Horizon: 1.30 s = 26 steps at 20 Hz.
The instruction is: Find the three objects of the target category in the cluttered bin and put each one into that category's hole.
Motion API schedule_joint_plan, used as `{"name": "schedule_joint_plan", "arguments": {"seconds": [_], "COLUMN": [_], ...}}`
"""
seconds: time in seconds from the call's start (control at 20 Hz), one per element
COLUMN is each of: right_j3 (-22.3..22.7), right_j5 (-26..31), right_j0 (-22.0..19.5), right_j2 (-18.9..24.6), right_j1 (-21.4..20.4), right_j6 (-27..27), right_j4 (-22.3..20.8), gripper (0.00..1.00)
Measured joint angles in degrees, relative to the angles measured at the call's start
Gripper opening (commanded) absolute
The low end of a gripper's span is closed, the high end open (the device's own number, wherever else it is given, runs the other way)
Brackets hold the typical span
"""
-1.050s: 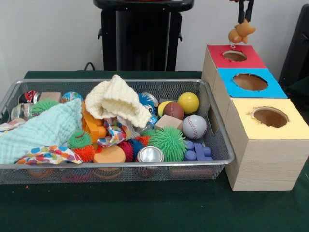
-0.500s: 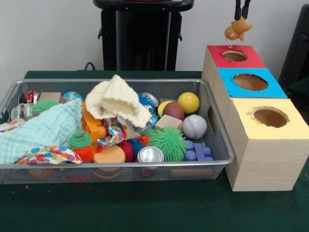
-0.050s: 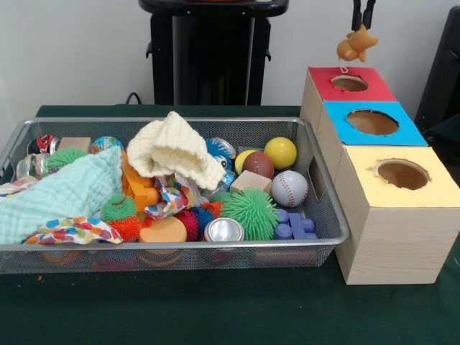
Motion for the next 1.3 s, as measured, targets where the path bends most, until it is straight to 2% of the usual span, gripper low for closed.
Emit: {"name": "schedule_joint_plan", "arguments": {"seconds": [0.35, 1.3], "right_j3": [-0.2, -1.9], "right_j5": [0.0, 0.0], "right_j0": [-0.1, -0.1], "right_j2": [0.0, -0.2], "right_j1": [0.1, 3.5], "right_j6": [0.0, 0.0], "right_j4": [0.0, 0.0], "gripper": [0.00, 0.00]}}
